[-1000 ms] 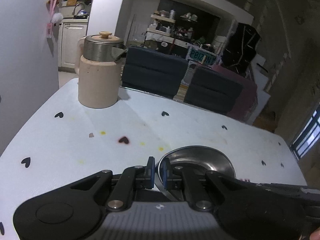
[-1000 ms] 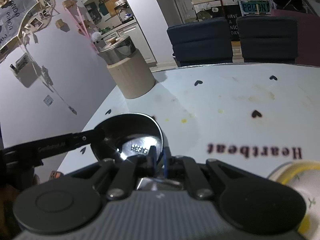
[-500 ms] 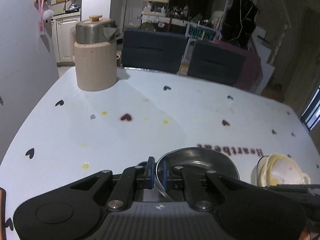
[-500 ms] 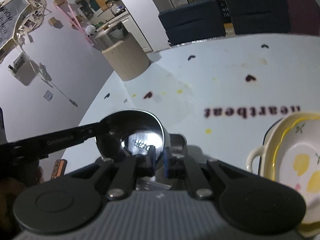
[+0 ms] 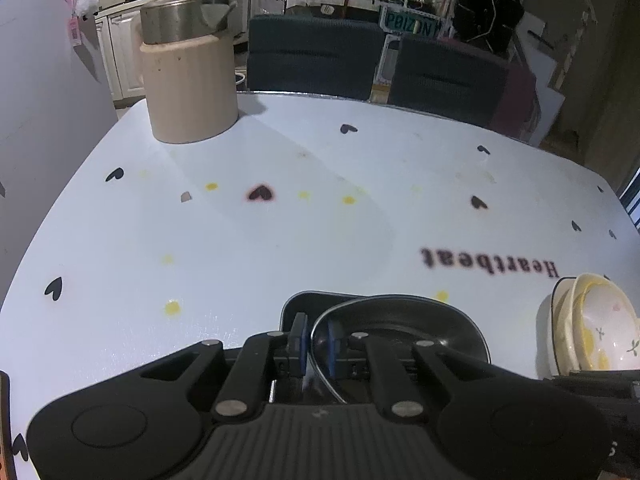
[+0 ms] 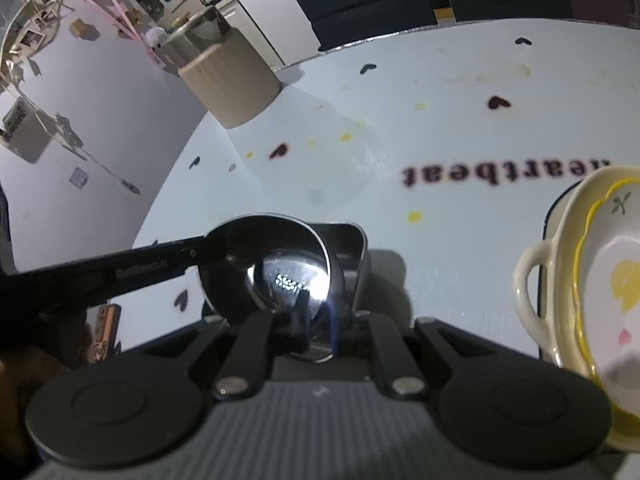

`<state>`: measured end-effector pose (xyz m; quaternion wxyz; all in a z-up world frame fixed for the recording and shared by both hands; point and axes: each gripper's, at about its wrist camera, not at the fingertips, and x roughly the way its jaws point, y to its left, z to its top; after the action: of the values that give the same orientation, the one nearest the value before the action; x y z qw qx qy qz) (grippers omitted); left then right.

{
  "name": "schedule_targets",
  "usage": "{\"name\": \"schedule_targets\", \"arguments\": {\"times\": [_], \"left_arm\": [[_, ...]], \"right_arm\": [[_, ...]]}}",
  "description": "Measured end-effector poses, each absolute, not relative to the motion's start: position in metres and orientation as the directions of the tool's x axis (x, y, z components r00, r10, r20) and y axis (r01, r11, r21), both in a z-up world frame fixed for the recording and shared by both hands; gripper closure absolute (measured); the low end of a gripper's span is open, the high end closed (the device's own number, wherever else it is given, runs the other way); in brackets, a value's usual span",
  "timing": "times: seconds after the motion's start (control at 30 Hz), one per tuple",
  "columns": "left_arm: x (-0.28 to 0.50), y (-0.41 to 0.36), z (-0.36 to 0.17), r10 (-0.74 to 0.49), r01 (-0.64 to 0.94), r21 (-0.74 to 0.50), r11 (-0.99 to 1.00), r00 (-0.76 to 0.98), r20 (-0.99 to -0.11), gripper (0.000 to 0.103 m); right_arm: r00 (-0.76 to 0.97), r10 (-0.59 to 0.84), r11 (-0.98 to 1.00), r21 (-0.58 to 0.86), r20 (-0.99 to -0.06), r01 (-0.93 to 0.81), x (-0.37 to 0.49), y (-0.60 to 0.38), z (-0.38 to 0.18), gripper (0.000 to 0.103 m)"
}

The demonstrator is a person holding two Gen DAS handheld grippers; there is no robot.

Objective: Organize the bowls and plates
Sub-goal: 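Lift the round steel bowl with both grippers and carry it over the tray, then lower the round steel bowl into the steel tray with both grippers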

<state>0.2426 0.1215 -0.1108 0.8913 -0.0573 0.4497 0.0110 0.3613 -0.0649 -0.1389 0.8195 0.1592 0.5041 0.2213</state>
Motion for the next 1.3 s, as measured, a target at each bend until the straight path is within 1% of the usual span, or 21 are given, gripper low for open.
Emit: {"name": "schedule_targets", "arguments": {"times": [0.17,0.37,0.8,1.03,1.13,1.23,1.27,1.3], "left_arm": [[0.245,0.125,-0.115,-0.033,-0.079,-0.098,0.992,0.589,-0.807,0.092],[0.250,0.127,-0.122,-0.027,-0.077,-0.086,0.993,0.575,-0.818,0.088],[0.260,0.126,-0.132,-0.029,-0.056,-0.073,0.996,0.556,-0.830,0.088],[0.263,0.127,-0.135,-0.035,-0.060,-0.082,0.995,0.558,-0.829,0.086],[0.262,0.128,-0.134,-0.057,-0.056,-0.107,0.993,0.562,-0.825,0.078],[0.260,0.129,-0.130,-0.077,-0.050,-0.129,0.990,0.575,-0.815,0.069],[0.259,0.129,-0.128,-0.080,-0.053,-0.136,0.989,0.584,-0.808,0.060],[0.258,0.130,-0.126,-0.073,-0.057,-0.132,0.990,0.593,-0.802,0.047]], "right_arm": [[0.380,0.523,0.852,0.483,-0.763,-0.203,0.362,-0.059,-0.142,0.092],[0.350,0.528,0.849,0.485,-0.774,-0.208,0.364,-0.054,-0.147,0.091],[0.332,0.522,0.853,0.480,-0.786,-0.204,0.366,-0.050,-0.153,0.091],[0.312,0.531,0.847,0.489,-0.788,-0.206,0.367,-0.046,-0.156,0.086],[0.294,0.551,0.834,0.505,-0.781,-0.220,0.366,-0.043,-0.155,0.081],[0.297,0.552,0.833,0.499,-0.779,-0.239,0.363,-0.044,-0.150,0.081],[0.298,0.555,0.831,0.502,-0.776,-0.241,0.363,-0.045,-0.148,0.080],[0.296,0.558,0.829,0.505,-0.776,-0.240,0.363,-0.046,-0.147,0.080]]}}
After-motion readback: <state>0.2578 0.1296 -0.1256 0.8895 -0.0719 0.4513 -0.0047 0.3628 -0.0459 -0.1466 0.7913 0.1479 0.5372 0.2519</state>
